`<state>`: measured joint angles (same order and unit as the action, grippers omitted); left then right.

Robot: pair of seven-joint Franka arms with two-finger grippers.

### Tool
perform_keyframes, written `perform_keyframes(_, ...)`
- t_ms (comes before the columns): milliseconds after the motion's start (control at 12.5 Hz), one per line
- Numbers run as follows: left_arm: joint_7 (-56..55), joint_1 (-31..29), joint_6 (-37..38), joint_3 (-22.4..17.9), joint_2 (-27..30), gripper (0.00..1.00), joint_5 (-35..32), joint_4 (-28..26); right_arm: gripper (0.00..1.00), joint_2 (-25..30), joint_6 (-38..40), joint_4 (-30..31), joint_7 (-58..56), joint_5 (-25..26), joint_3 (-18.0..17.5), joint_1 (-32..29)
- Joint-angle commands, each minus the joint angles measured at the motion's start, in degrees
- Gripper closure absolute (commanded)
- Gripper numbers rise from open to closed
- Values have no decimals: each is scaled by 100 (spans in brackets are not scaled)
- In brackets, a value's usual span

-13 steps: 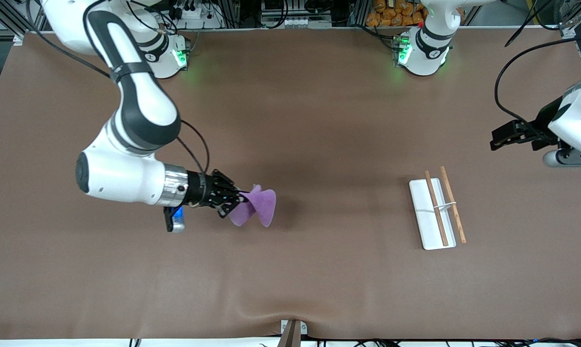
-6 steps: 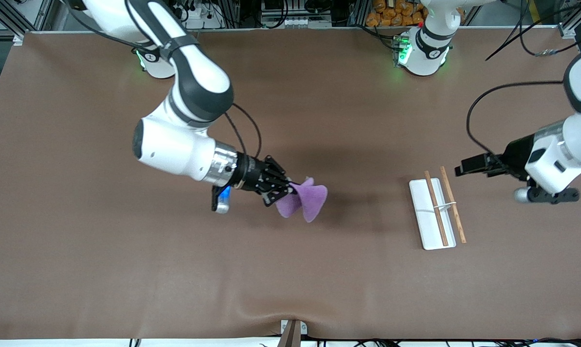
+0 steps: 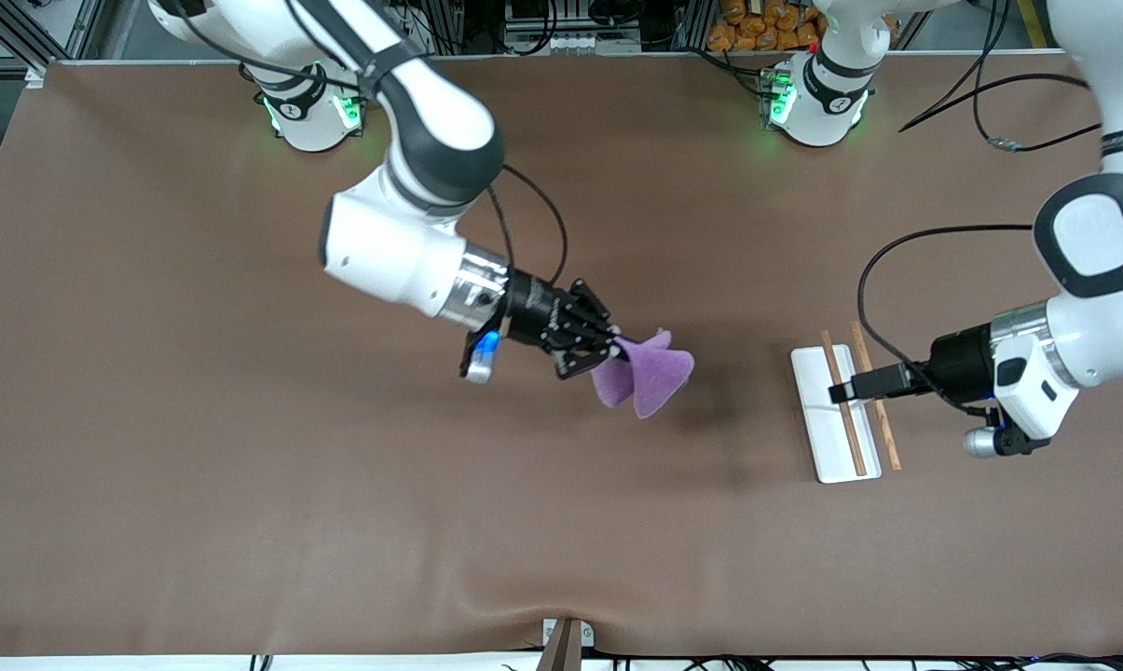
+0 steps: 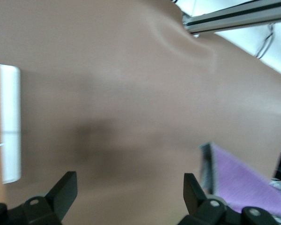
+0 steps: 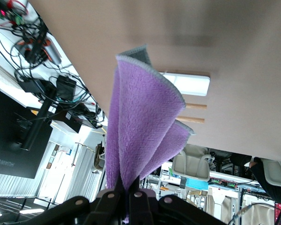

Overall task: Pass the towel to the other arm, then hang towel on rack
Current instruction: 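Carry the towel with the right gripper while the left gripper reaches it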

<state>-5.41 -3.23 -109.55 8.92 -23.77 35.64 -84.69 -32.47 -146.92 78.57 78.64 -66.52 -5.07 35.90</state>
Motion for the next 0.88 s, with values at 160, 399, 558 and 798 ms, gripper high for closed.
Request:
perform_keyframes(160,49,164,-321,66,-479,0,892,217,100,-267,-767,-262,380,-134,67,470)
perform_keyframes(399,40,445,-357,101,-672,0,928,225,100,-303,-777,-316,389,-133,76,462)
perform_keyframes(558,57,587,-366,101,-883,0,928,278,100,-330,-777,-316,389,-133,76,444)
perform_keyframes(798,49,833,-672,101,-1094,0,928,304,100,-330,-777,-316,389,-116,85,453)
